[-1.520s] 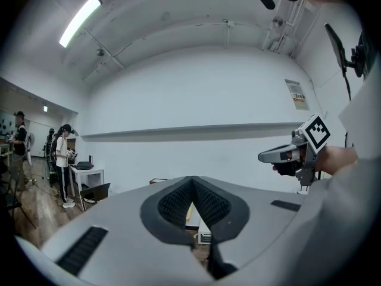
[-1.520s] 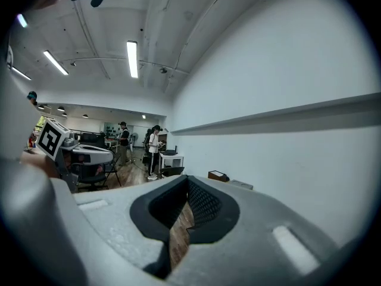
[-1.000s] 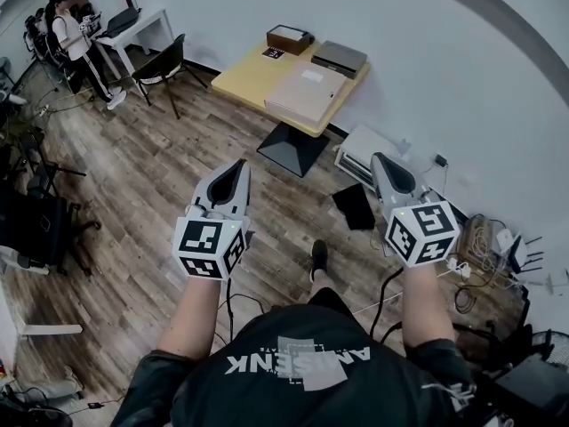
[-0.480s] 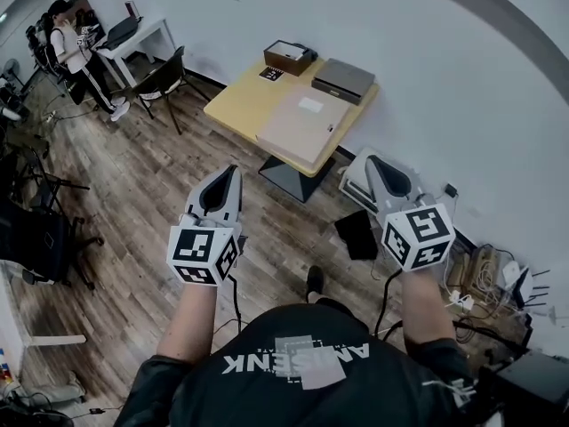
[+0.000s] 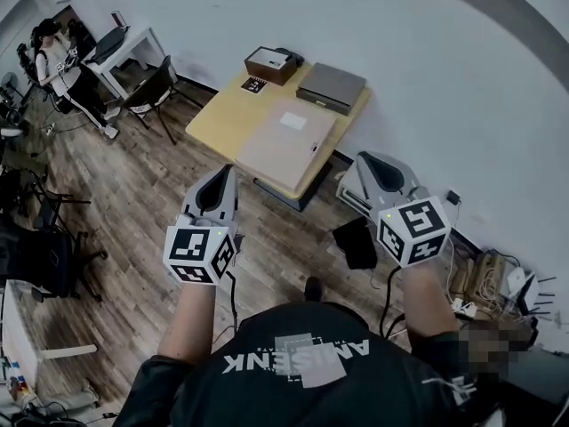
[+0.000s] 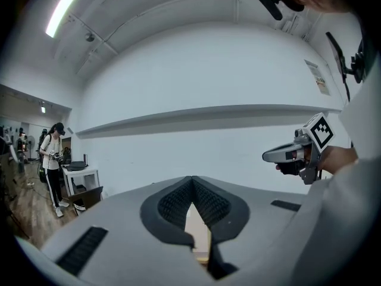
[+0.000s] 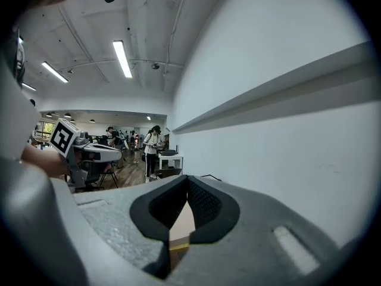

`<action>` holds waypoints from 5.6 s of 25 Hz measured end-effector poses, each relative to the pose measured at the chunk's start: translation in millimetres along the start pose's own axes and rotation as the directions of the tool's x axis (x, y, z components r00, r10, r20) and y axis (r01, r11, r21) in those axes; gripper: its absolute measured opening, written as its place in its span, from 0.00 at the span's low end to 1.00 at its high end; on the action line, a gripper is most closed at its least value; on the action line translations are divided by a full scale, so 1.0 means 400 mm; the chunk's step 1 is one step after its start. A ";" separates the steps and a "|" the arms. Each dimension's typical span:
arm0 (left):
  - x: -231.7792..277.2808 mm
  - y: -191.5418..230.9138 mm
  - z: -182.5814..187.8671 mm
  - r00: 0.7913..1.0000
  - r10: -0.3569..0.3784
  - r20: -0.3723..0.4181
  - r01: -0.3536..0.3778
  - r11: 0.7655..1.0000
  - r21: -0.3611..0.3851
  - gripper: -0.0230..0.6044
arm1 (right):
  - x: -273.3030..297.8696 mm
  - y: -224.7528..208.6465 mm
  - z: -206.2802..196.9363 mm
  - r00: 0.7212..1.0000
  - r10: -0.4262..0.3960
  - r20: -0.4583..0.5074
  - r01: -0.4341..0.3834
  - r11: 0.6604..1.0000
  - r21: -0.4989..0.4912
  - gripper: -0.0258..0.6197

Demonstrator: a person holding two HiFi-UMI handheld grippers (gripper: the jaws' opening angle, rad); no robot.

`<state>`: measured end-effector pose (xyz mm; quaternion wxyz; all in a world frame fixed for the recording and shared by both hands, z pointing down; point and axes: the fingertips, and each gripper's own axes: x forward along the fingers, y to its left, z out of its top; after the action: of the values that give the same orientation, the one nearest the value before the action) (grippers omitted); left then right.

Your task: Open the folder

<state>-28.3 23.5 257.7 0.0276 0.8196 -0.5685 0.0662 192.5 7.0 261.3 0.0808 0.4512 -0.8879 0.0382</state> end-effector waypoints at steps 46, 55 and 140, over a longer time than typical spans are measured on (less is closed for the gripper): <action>0.472 0.441 -0.005 0.917 -0.396 0.055 0.393 0.918 0.060 0.22 | 0.371 -0.100 0.031 0.885 -0.465 -0.031 0.464 0.874 0.146 0.10; 0.473 0.422 -0.019 0.944 -0.326 0.039 0.320 0.940 0.114 0.46 | 0.388 -0.151 -0.009 0.941 -0.331 -0.062 0.337 0.928 0.160 0.49; 0.540 0.180 -0.780 0.755 -0.304 -0.581 0.629 0.083 0.773 0.49 | 0.718 -0.343 -0.858 0.894 0.141 -0.425 0.311 0.488 0.816 0.50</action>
<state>-45.1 -164.6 594.7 -0.3691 0.7834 -0.1037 0.4892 174.2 -254.0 649.3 0.0412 0.4530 -0.6791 0.5761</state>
